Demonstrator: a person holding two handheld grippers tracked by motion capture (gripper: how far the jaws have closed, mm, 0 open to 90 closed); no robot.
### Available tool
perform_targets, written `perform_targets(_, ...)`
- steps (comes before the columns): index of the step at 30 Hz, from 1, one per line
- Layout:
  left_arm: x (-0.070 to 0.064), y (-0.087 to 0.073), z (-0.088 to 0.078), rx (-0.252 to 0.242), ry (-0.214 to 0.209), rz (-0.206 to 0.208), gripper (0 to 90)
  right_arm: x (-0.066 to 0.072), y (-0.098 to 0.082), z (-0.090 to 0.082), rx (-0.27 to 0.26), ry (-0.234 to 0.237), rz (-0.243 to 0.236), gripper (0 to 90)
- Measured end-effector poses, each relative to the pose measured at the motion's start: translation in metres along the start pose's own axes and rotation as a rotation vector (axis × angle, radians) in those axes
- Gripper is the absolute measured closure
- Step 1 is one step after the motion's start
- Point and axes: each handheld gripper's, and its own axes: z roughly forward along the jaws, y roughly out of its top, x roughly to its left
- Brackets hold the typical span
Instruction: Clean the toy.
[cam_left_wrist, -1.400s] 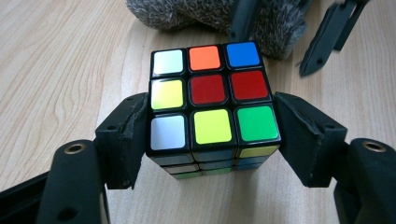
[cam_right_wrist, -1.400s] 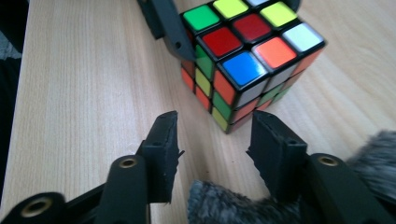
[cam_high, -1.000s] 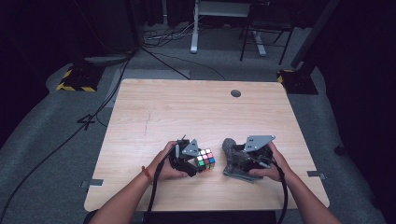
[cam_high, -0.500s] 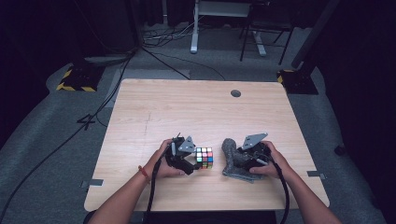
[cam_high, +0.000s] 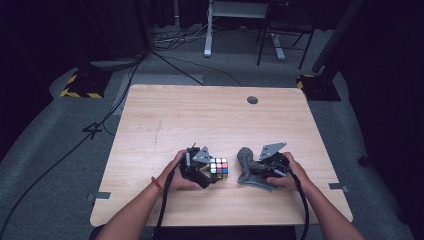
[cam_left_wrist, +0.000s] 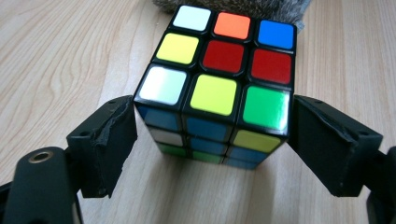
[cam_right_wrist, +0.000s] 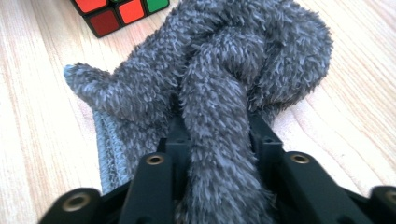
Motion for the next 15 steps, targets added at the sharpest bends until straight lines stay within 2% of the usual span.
perform_targets(4,0.0,0.001,0.006,0.004,-0.014,0.002,15.9,0.0,0.0,-0.001,-0.016,-0.006,-0.001,71.3)
perform_targets(9,-0.001,0.003,0.009,-0.008,0.004,0.023,17.9,0.0,0.001,-0.003,-0.037,0.004,-0.001,71.5)
perform_targets(11,-0.001,0.003,0.01,-0.014,-0.002,0.02,22.5,0.0,0.001,-0.004,-0.044,0.01,-0.003,71.5)
perform_targets(13,-0.001,0.002,0.012,-0.011,0.003,0.018,23.4,0.0,0.001,-0.005,-0.051,0.013,-0.001,71.6)
perform_targets(15,0.001,0.0,0.013,-0.027,-0.013,0.001,25.4,0.001,0.001,-0.006,-0.056,0.013,-0.002,71.6)
